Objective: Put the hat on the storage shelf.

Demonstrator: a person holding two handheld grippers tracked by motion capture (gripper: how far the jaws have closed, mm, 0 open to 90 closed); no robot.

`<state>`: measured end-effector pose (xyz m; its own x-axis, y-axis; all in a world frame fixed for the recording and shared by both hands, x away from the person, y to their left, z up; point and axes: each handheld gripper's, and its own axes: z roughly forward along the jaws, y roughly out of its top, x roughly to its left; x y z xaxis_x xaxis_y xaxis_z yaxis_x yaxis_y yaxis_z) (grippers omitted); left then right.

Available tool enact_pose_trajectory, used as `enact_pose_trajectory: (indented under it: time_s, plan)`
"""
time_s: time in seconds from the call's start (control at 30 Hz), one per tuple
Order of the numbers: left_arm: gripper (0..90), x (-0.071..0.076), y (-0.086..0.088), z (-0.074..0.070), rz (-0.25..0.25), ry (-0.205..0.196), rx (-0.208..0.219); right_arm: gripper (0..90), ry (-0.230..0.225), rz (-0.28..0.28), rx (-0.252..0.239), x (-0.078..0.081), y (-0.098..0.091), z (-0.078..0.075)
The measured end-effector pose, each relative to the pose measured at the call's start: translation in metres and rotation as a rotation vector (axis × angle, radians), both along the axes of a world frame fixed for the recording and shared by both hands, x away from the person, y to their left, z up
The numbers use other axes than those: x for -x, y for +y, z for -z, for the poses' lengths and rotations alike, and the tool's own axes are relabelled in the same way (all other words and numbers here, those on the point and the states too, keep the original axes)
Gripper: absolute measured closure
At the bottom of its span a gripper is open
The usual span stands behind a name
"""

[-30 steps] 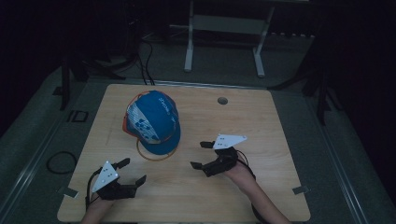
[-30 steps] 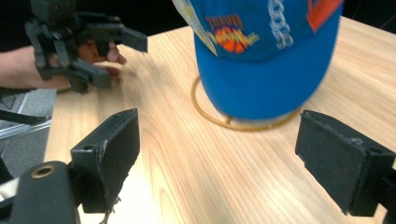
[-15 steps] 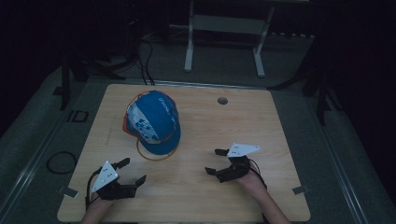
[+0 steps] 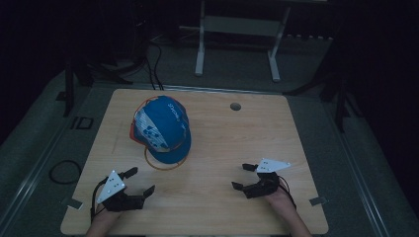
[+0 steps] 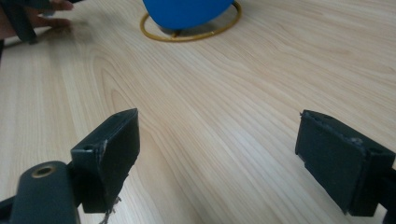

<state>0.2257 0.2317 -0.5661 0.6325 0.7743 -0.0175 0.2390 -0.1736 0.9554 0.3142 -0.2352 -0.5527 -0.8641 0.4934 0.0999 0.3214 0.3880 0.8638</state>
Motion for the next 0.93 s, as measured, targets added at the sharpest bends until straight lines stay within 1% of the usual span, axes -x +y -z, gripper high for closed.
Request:
enact_pose_trajectory:
  time_s: [0.1,0.13,0.17,0.2,0.27,0.33,0.53,0.63,0.7,0.8,0.93]
  plan:
    - [10.4,0.000,0.000,0.000,-0.001,-0.001,0.002,13.9,0.001,0.015,-0.001,0.000,-0.008,0.002]
    - [10.4,0.000,0.000,0.000,-0.001,-0.001,0.002,13.9,0.001,0.015,-0.001,0.000,-0.008,0.002]
    - [10.4,0.000,0.000,0.000,-0.001,-0.001,0.001,13.9,0.001,0.020,-0.005,0.000,-0.011,0.002]
    - [10.4,0.000,0.000,0.000,0.000,0.000,0.003,13.9,0.003,0.030,-0.004,0.000,-0.018,0.005]
    - [10.3,0.000,0.000,0.000,-0.001,0.001,0.003,13.9,0.004,0.033,-0.006,0.000,-0.020,0.006]
    - [10.4,0.000,0.000,0.000,-0.001,0.000,0.004,13.9,0.002,0.041,-0.019,0.000,-0.024,0.006]
    - [10.4,0.000,0.002,0.000,0.000,0.002,0.007,13.9,-0.012,0.020,-0.004,0.001,-0.031,0.006]
    - [10.4,0.000,0.001,0.000,-0.001,0.002,0.013,13.9,-0.015,0.007,-0.017,0.001,-0.038,0.006]
    - [10.4,0.000,0.001,0.000,-0.001,0.002,0.013,13.9,-0.018,0.014,-0.014,0.000,-0.040,0.006]
    - [10.4,0.000,0.001,0.000,0.000,0.001,0.012,13.9,-0.011,0.030,-0.016,-0.001,-0.042,0.008]
    - [10.4,0.000,0.001,0.000,0.001,0.002,0.008,13.9,-0.012,0.032,-0.012,-0.002,-0.041,0.009]
